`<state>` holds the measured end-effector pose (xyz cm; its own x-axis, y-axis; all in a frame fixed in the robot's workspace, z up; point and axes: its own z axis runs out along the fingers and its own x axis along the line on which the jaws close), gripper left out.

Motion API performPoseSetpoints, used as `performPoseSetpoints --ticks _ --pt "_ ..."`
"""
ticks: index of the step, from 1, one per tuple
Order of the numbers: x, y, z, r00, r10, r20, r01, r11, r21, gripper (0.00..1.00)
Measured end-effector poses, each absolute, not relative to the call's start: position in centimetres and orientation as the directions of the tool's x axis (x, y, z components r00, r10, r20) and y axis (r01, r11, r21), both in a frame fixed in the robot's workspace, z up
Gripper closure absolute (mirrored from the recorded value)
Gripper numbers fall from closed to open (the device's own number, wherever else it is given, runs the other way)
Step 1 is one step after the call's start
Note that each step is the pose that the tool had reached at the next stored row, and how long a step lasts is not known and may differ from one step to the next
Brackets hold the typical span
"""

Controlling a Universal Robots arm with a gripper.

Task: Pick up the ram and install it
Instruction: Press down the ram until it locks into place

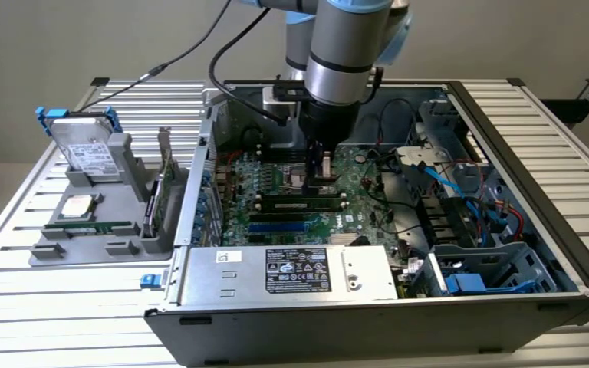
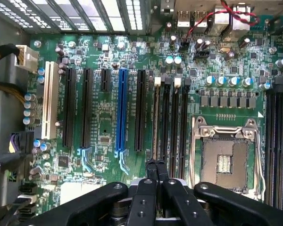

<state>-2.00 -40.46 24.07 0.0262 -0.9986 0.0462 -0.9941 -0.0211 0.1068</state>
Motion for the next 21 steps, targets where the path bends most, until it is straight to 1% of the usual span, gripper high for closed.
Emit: performPoseSetpoints --ticks 15,21 --pt "-4.5 -40.5 24.0 0.023 -0.999 0.047 -0.994 -0.018 0.107 0.90" --pt "-4.5 -40.4 23.2 0.023 -0.999 0.049 -0.994 -0.018 0.106 0.90"
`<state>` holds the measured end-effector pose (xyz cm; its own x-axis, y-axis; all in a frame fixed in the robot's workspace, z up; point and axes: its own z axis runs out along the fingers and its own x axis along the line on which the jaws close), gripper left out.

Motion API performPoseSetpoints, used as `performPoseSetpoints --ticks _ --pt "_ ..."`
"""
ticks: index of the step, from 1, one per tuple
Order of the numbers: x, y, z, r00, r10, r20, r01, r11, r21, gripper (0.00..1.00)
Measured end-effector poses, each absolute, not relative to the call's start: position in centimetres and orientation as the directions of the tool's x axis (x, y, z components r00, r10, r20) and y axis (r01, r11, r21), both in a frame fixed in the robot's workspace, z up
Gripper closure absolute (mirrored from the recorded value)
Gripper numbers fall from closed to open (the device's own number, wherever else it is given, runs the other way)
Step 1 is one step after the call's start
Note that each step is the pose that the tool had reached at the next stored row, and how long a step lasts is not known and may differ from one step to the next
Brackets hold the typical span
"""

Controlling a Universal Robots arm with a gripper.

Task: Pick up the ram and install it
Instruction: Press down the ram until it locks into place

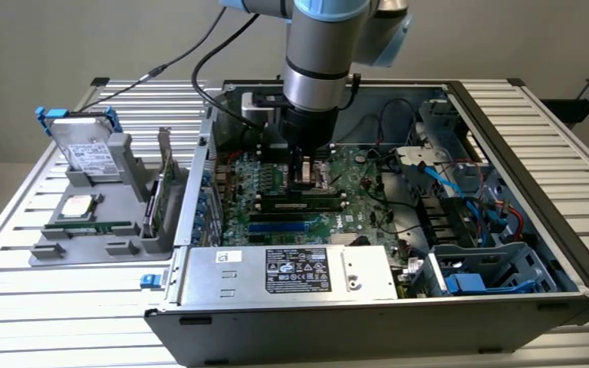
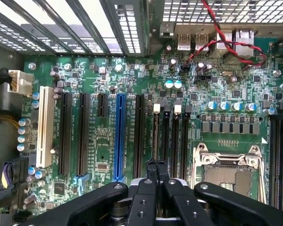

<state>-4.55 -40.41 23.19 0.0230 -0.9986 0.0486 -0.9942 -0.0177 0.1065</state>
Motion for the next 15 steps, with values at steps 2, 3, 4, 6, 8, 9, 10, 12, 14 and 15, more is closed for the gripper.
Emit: performPoseSetpoints --ticks 2,3,4,6,8,9,10,12,14,15 --pt "-4.5 -40.4 23.2 0.023 -0.999 0.049 -0.994 -0.018 0.107 0.90" --pt "-4.6 -40.4 23.0 0.023 -0.999 0.049 -0.994 -0.018 0.106 0.90" --pt "-4.6 -40.3 22.9 0.023 -0.998 0.050 -0.994 -0.017 0.106 0.90" --pt "-4.6 -40.3 22.6 0.023 -0.998 0.054 -0.994 -0.017 0.107 0.90" --pt "-4.6 -40.2 22.4 0.023 -0.998 0.055 -0.994 -0.017 0.107 0.90" --pt "-4.6 -40.2 22.4 0.023 -0.998 0.055 -0.994 -0.017 0.107 0.90" --pt "-4.6 -40.2 22.3 0.023 -0.998 0.055 -0.994 -0.017 0.107 0.90" --pt "-4.6 -40.2 22.2 0.023 -0.998 0.057 -0.994 -0.017 0.107 0.90" --pt "-4.6 -40.1 22.1 0.023 -0.998 0.060 -0.994 -0.016 0.107 0.90" --pt "-4.6 -40.1 22.1 0.023 -0.998 0.060 -0.994 -0.017 0.107 0.90"
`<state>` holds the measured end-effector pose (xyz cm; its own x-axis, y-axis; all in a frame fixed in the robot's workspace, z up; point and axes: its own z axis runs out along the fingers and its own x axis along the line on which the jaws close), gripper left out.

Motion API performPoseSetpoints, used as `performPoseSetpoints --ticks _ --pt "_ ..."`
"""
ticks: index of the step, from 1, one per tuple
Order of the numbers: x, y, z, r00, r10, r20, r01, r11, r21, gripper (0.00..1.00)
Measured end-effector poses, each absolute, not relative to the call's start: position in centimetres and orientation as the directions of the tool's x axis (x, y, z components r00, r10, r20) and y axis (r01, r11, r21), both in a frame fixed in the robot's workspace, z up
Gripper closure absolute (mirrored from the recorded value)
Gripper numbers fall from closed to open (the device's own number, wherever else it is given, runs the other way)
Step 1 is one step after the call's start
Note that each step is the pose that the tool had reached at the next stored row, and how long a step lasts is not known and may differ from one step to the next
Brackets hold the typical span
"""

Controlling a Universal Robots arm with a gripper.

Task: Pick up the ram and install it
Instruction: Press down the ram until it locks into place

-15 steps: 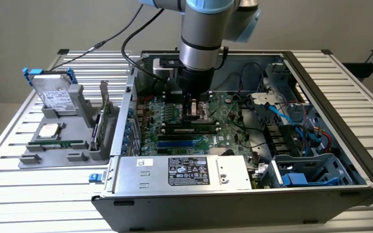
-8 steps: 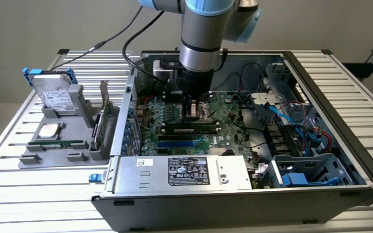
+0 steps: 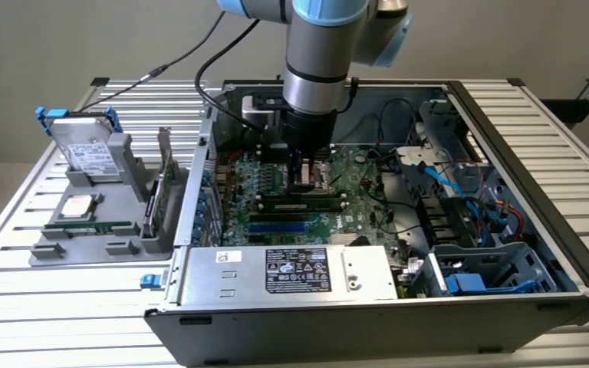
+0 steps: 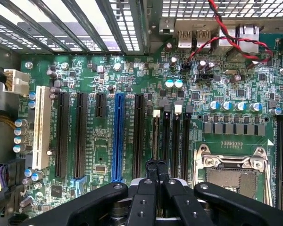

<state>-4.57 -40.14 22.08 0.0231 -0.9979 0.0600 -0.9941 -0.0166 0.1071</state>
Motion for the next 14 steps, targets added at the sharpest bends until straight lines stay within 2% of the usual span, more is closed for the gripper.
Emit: performPoseSetpoints --ticks 6,14 --pt "-4.6 -40.1 22.2 0.023 -0.998 0.066 -0.994 -0.016 0.108 0.90" --pt "-4.5 -40.1 24.1 0.023 -0.998 0.063 -0.994 -0.016 0.107 0.90"
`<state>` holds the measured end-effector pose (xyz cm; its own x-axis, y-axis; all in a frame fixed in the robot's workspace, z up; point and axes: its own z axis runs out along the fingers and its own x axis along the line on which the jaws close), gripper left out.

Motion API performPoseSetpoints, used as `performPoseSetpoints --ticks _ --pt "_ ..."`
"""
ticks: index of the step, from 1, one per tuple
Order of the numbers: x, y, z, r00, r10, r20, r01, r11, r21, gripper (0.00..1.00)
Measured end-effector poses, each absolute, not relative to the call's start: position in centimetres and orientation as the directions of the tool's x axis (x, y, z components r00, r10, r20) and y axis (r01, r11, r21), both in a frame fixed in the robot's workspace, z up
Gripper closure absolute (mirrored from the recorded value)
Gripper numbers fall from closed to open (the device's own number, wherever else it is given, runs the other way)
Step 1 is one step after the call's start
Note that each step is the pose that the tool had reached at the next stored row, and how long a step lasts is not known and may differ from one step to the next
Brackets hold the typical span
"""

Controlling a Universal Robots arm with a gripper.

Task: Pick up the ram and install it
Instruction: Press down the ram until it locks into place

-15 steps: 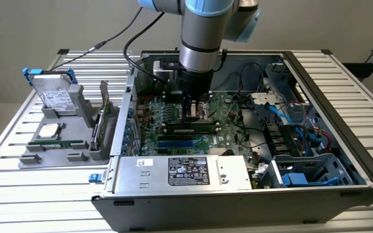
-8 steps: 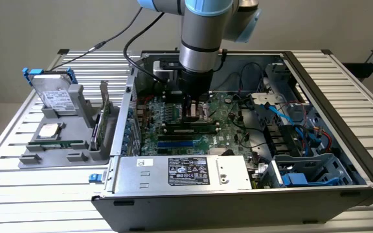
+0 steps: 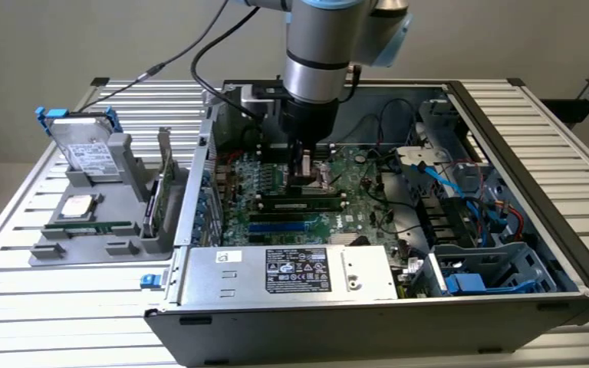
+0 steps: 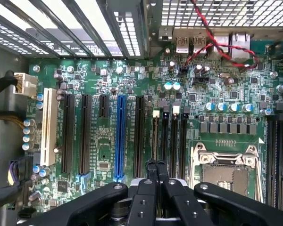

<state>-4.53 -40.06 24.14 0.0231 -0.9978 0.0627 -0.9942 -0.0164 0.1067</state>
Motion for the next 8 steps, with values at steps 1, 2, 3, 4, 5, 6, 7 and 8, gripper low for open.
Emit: performPoseSetpoints --ticks 1,2,3,4,5,6,7,8 --pt "-4.4 -40.1 24.2 0.023 -0.998 0.063 -0.994 -0.016 0.107 0.90" --pt "-4.2 -40.1 24.2 0.023 -0.998 0.062 -0.994 -0.016 0.107 0.90" --pt "-4.0 -40.1 24.2 0.023 -0.998 0.062 -0.994 -0.016 0.107 0.90" --pt "-3.7 -40.1 24.2 0.023 -0.998 0.062 -0.994 -0.016 0.107 0.90" --pt "-3.5 -40.1 24.2 0.023 -0.998 0.062 -0.994 -0.016 0.107 0.90" --pt "-3.3 -40.1 24.2 0.023 -0.998 0.062 -0.994 -0.016 0.107 0.90" --pt "-3.1 -40.1 24.2 0.023 -0.998 0.061 -0.994 -0.016 0.107 0.90" --pt "-2.9 -40.1 24.2 0.023 -0.998 0.061 -0.994 -0.016 0.107 0.90"
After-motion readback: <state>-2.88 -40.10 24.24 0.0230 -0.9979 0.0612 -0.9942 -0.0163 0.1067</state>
